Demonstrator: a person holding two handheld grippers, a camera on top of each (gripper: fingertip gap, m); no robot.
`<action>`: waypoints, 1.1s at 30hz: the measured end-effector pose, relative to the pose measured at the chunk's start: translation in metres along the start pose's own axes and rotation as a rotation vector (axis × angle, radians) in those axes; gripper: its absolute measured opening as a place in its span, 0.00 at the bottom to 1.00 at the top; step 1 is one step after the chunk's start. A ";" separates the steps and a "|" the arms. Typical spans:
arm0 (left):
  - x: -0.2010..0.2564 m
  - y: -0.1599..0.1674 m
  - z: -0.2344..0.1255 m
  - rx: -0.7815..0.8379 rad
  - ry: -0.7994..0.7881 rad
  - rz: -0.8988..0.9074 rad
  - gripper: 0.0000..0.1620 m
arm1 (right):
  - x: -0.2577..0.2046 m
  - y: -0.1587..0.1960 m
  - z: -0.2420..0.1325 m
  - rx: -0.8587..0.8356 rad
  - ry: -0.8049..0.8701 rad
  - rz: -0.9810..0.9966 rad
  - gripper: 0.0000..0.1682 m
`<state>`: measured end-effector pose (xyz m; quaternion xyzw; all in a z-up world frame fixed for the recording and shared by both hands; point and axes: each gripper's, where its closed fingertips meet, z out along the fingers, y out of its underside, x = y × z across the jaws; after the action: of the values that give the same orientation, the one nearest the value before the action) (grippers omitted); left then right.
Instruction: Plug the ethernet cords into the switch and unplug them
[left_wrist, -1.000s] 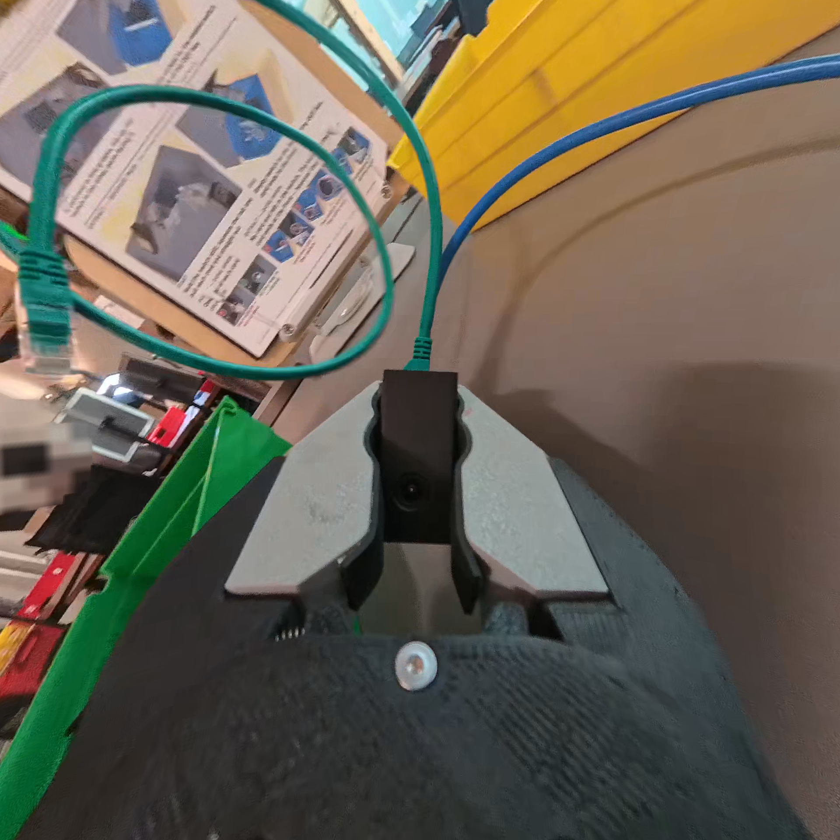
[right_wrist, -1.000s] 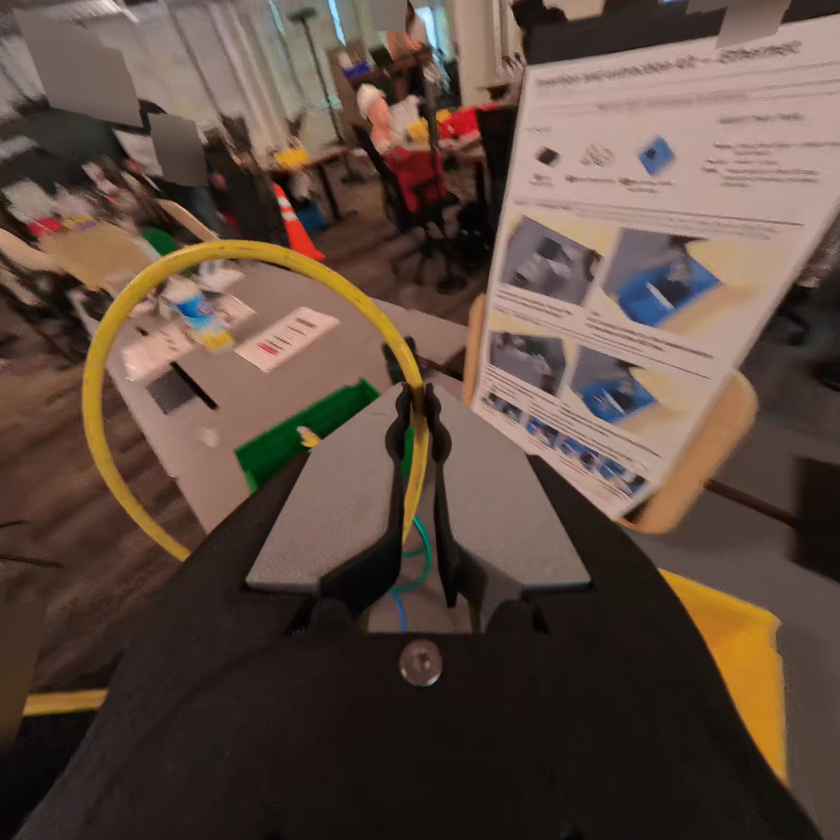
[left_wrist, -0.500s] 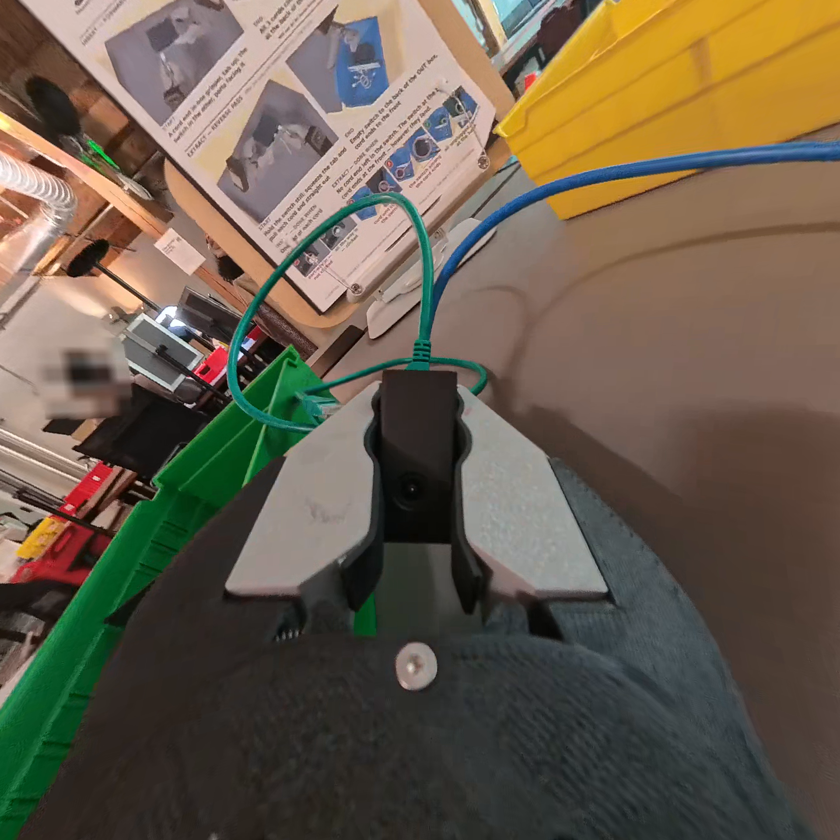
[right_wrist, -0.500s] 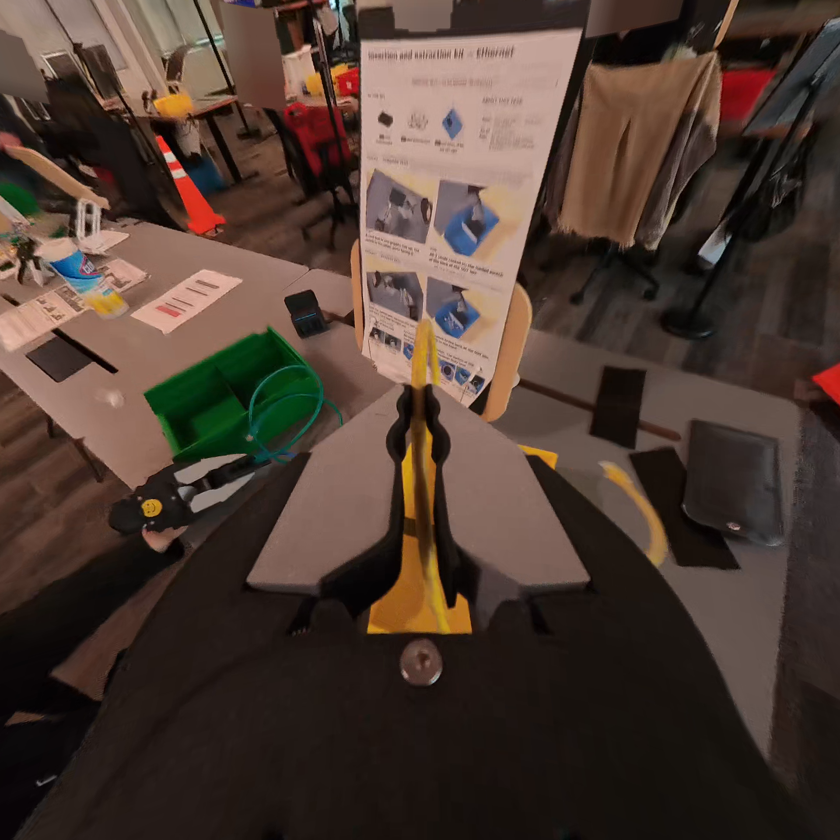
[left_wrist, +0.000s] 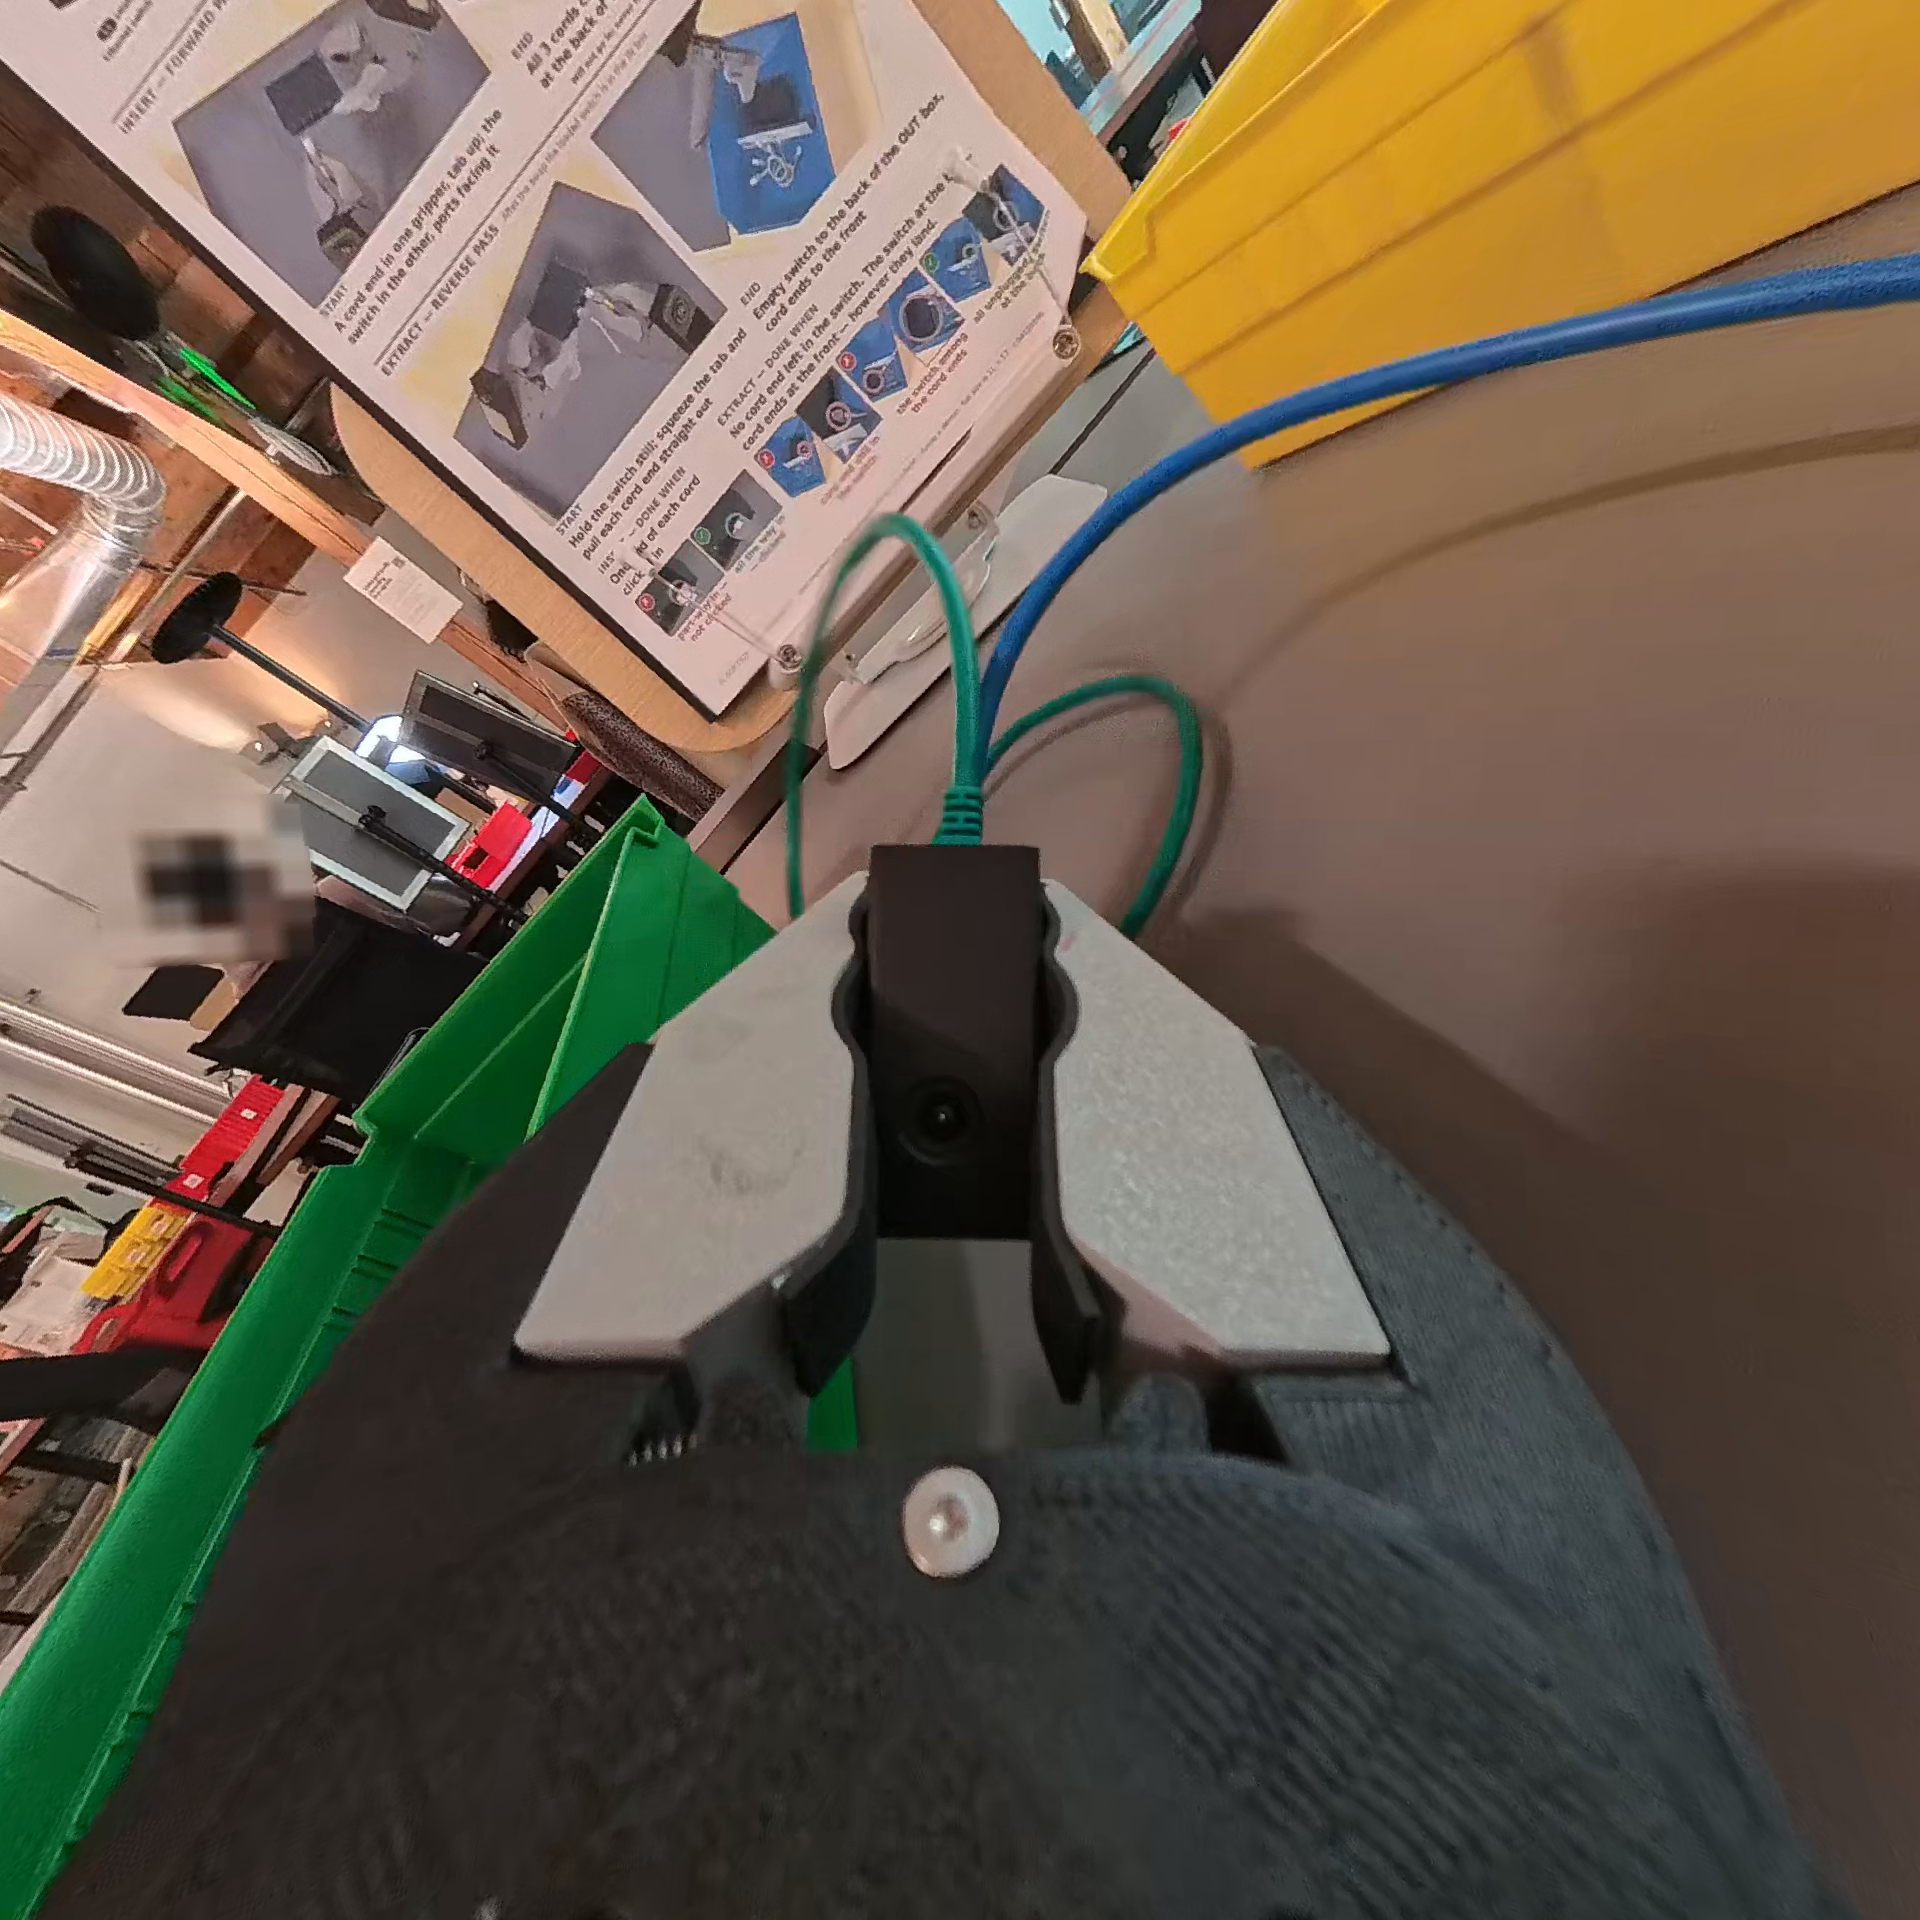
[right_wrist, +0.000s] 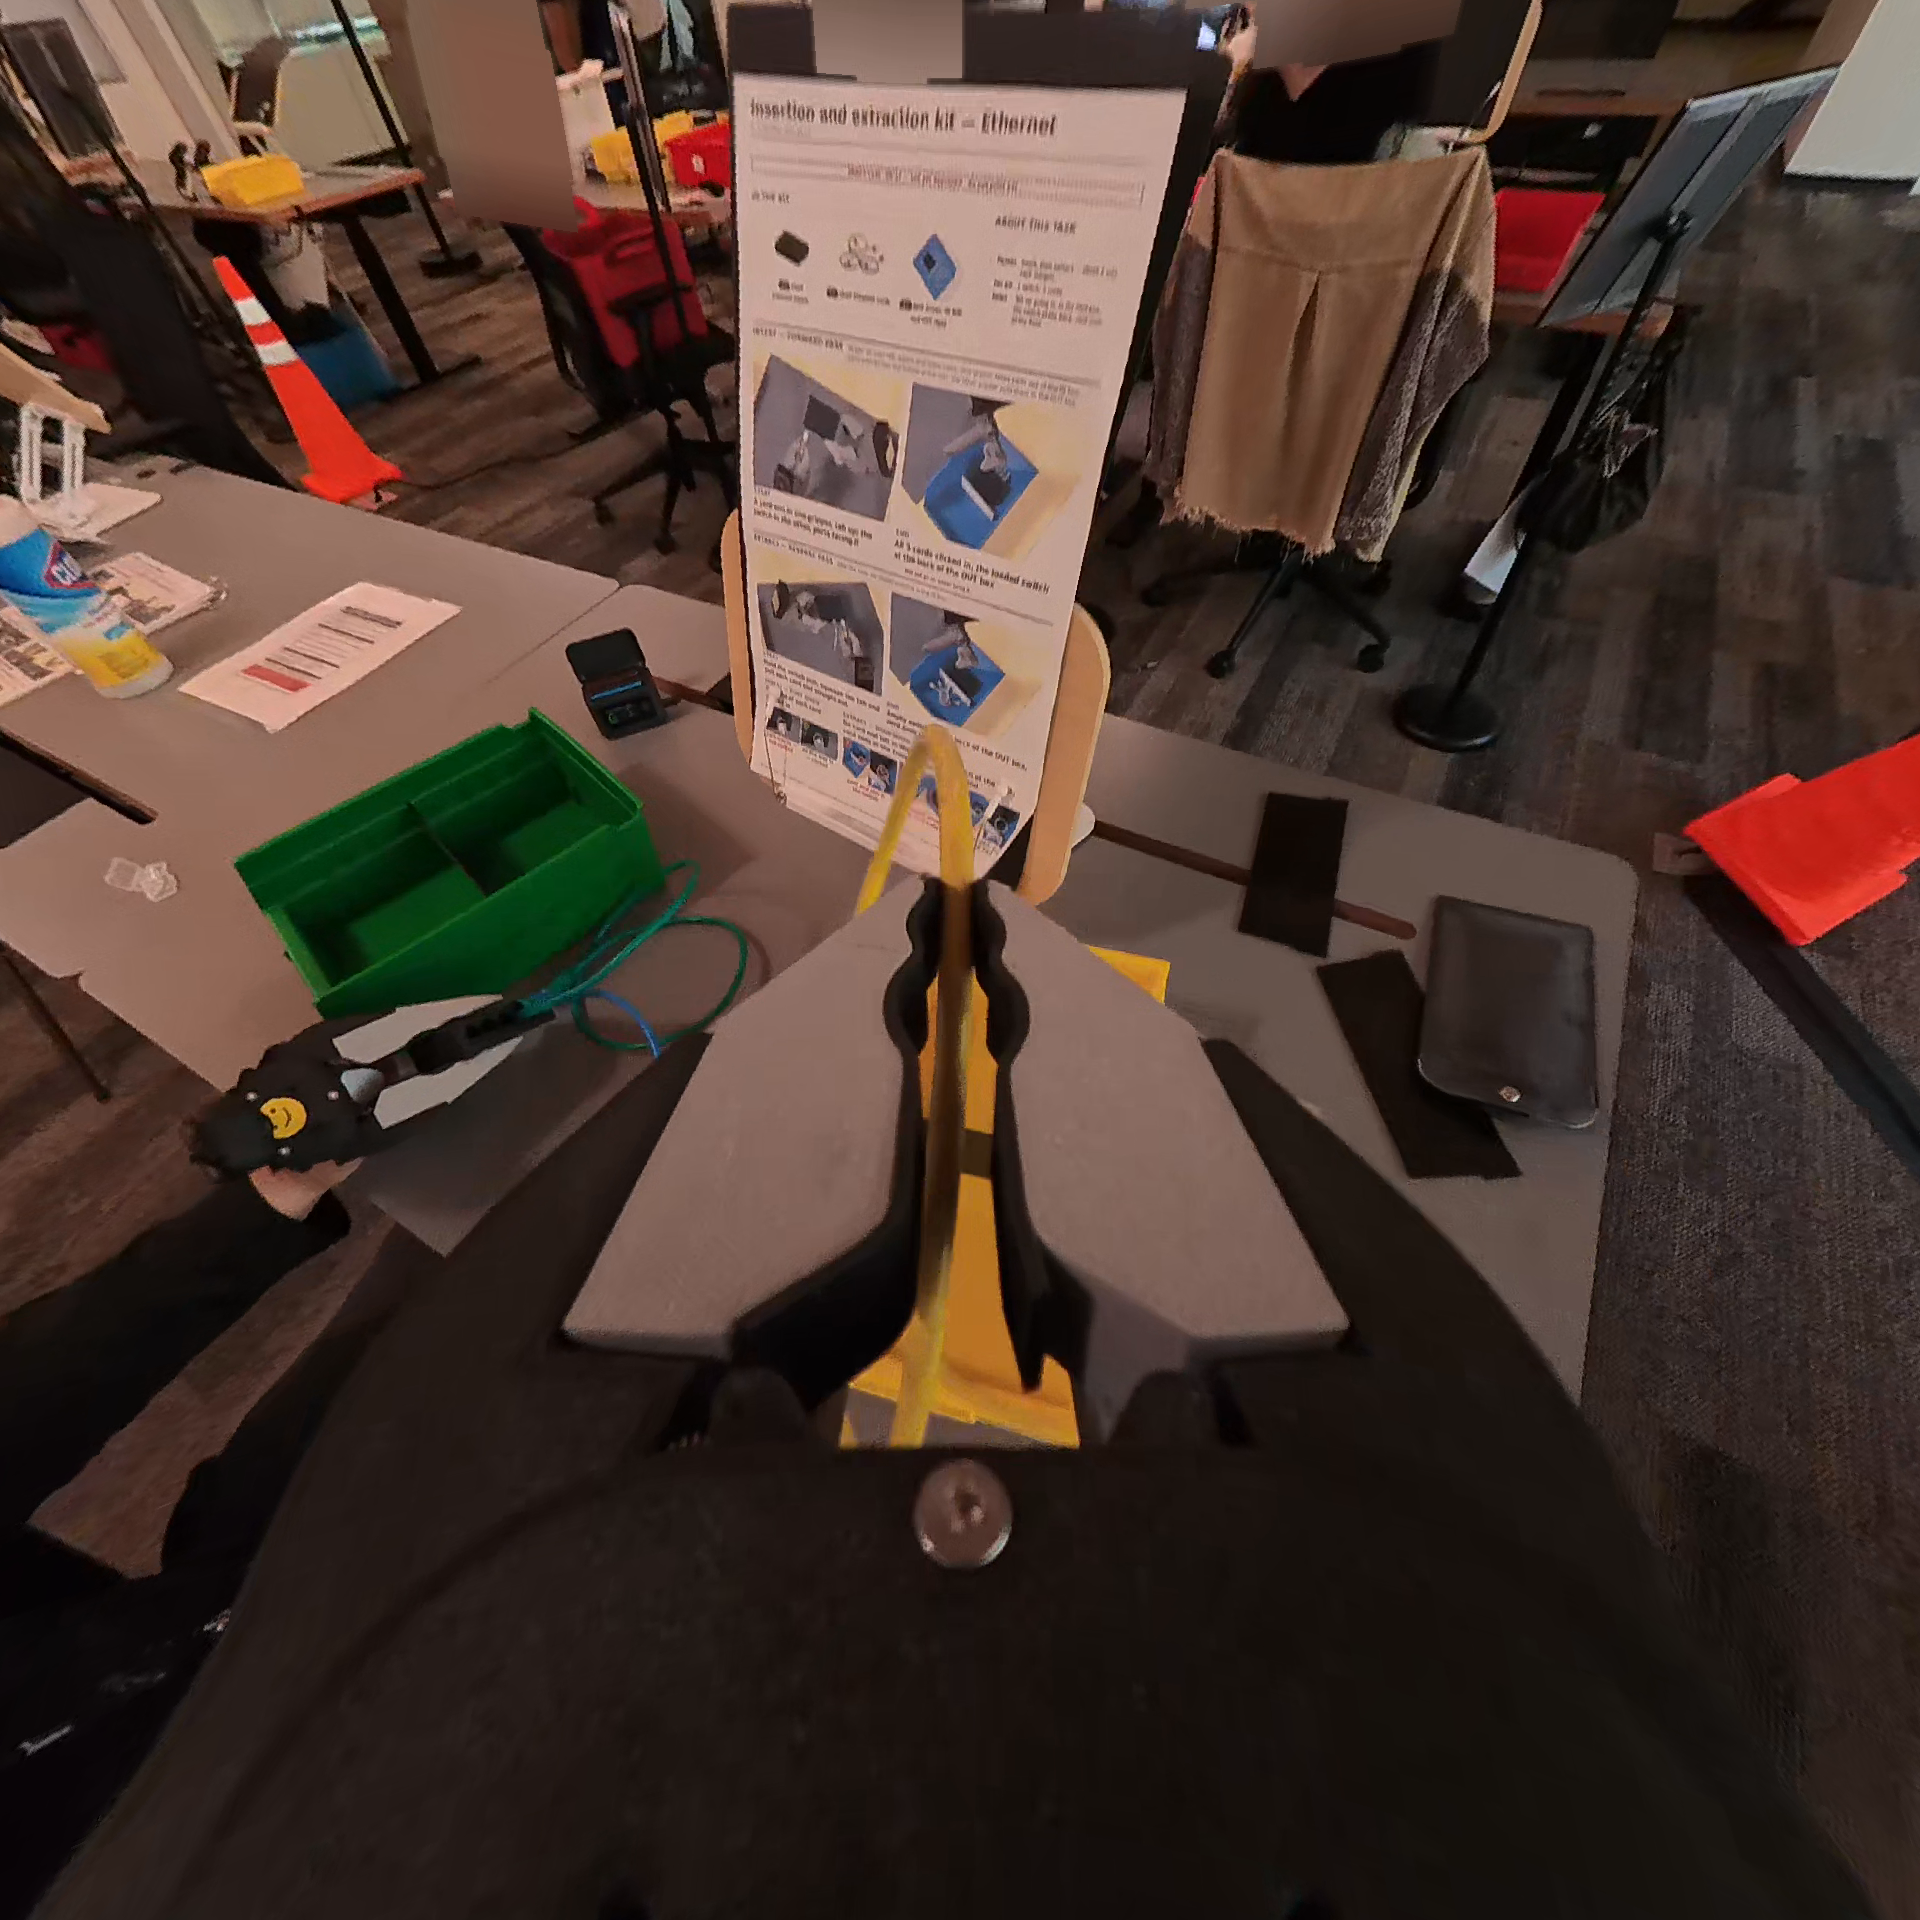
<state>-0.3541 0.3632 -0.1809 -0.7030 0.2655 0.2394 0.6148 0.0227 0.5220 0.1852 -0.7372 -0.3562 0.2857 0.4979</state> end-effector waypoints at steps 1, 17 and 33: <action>0.000 0.001 0.000 -0.004 0.004 -0.009 0.16 | 0.000 0.005 0.003 -0.015 -0.005 0.000 0.01; 0.001 0.001 0.001 -0.002 0.013 -0.014 0.16 | -0.007 0.134 0.114 -0.382 -0.094 -0.023 0.01; 0.003 0.002 0.003 -0.007 0.030 -0.017 0.16 | 0.057 0.340 0.198 -1.065 0.196 -0.342 0.16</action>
<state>-0.3535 0.3653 -0.1849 -0.7109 0.2680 0.2245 0.6102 -0.0160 0.5875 -0.2052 -0.8415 -0.5177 -0.0877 0.1272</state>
